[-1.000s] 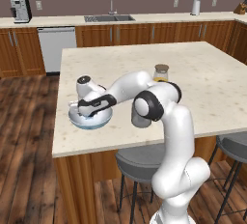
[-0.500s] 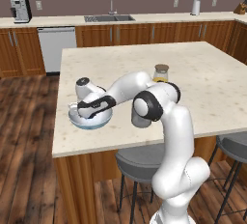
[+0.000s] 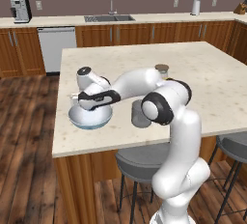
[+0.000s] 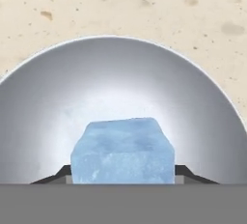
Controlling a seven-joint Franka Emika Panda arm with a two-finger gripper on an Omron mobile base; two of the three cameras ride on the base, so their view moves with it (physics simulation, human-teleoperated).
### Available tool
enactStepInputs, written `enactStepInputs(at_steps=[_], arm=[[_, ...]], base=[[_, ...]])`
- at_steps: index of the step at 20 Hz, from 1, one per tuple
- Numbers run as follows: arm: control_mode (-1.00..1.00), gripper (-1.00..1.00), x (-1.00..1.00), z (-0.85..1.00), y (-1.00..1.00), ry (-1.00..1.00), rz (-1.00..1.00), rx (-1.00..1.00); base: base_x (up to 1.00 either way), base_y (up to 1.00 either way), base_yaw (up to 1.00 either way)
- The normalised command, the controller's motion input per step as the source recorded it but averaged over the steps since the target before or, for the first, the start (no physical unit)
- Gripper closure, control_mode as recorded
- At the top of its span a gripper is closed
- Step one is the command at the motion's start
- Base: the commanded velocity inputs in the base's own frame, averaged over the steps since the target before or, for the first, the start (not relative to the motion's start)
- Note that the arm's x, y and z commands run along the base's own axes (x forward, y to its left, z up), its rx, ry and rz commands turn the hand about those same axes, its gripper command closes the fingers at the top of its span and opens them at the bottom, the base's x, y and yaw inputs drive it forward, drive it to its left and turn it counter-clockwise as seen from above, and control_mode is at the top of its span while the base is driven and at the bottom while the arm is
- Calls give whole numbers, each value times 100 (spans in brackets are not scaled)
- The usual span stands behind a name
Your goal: There are two ice cubes in the ice bowl. Place both ice cubes in the glass cup.
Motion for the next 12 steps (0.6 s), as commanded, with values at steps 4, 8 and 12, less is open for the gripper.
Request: enactStepInputs(at_steps=[4,8,12], arm=[[-100,100,-66,100,-88,1,-18,2],[-100,100,-54,98,-100,12,-12,5],[-100,100,-52,61,-100,15,-11,7]], base=[[0,0,0],[0,0,0],[0,0,0]])
